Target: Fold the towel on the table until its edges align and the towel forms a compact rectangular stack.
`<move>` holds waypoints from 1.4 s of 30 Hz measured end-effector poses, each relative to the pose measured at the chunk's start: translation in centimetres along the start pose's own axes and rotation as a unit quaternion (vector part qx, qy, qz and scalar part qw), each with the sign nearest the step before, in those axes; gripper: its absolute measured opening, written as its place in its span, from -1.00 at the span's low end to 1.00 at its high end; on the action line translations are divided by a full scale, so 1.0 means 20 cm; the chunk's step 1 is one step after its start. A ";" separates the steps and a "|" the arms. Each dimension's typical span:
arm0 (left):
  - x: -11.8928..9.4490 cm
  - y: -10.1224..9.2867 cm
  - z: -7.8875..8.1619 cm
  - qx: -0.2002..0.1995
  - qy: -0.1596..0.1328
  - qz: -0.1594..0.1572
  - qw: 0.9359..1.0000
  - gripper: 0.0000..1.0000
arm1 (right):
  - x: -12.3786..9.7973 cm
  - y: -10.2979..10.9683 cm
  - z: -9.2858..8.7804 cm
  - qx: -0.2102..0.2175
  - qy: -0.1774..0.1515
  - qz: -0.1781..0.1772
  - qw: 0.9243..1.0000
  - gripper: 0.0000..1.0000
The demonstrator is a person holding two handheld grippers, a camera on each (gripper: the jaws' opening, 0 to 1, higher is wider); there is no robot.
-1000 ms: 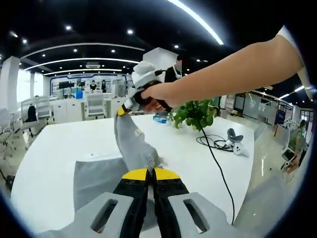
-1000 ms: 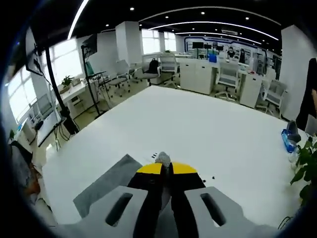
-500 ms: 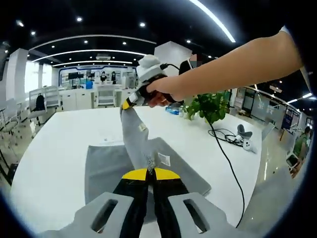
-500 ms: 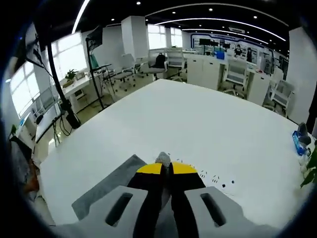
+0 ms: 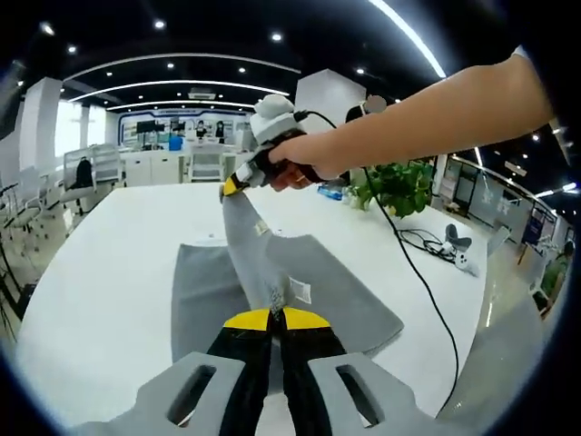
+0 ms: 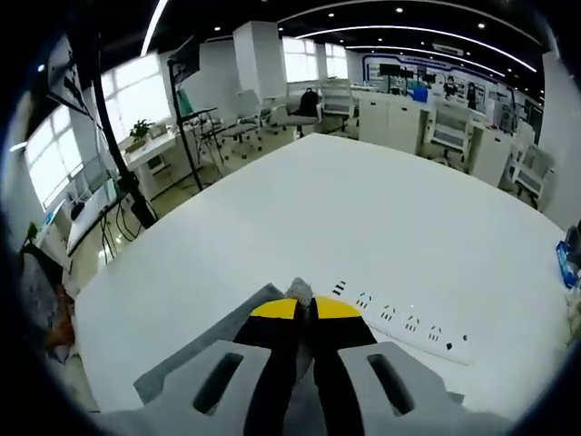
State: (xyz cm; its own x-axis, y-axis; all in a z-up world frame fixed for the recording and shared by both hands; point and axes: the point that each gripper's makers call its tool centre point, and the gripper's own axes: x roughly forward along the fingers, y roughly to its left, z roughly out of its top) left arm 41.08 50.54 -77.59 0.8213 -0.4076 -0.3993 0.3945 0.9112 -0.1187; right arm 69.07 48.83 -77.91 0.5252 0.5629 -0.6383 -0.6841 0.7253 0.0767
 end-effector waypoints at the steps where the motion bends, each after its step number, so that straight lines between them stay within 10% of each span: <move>1: 0.00 0.01 -0.01 -0.001 0.002 0.001 1.000 -0.95 | 0.01 0.01 0.00 -0.004 0.002 0.000 1.000 -0.95; 26: 0.08 0.27 -0.43 0.001 0.089 0.033 0.996 -0.95 | 0.39 0.10 -0.15 -0.020 0.046 -0.011 0.999 -0.94; 42: 0.09 0.34 -0.55 -0.005 0.120 0.043 0.992 -0.91 | 0.45 0.13 -0.11 -0.046 0.015 -0.007 0.999 -0.79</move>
State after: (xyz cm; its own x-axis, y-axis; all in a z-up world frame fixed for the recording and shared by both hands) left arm 40.65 56.60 -89.08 0.7295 -0.3033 -0.6131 0.3223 0.9430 -0.0830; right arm 70.88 54.85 -85.09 0.5203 0.5407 -0.6610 -0.7214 0.6925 -0.0014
